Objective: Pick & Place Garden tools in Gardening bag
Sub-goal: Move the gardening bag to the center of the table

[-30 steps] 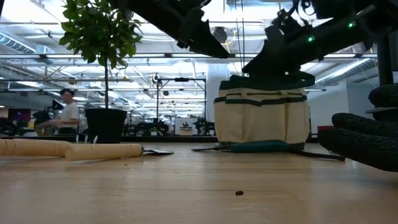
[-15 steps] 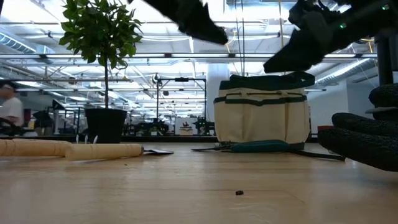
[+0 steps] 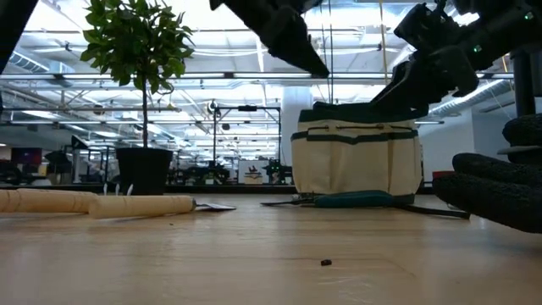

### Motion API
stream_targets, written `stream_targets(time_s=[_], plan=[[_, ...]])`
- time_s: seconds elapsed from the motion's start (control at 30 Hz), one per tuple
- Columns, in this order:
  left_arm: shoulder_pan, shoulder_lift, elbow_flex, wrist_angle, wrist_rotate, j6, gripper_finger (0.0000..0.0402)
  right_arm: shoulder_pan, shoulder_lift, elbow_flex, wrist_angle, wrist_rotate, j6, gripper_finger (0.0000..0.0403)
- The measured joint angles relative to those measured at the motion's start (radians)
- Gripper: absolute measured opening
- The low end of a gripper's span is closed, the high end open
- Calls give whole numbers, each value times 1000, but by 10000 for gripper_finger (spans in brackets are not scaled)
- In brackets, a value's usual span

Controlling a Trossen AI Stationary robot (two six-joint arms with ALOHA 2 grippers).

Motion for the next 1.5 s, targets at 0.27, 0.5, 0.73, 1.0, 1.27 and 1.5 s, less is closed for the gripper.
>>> stream_targets(time_s=[0.27,0.5,0.73,1.0,1.27,1.5], plan=[[16,33,0,39,34,142,225,-1,0,0,-53,0,1,85],[36,32,2,39,81,89,225,-2,0,0,-45,-194,-54,7],[14,32,1,20,217,127,225,0,0,0,5,-353,-182,4],[-10,32,1,-65,268,143,225,0,0,0,32,-437,-268,2],[-9,32,1,-70,266,154,225,0,0,0,58,-548,-309,1],[-9,32,0,-116,266,131,225,0,0,0,69,-514,-348,1]])
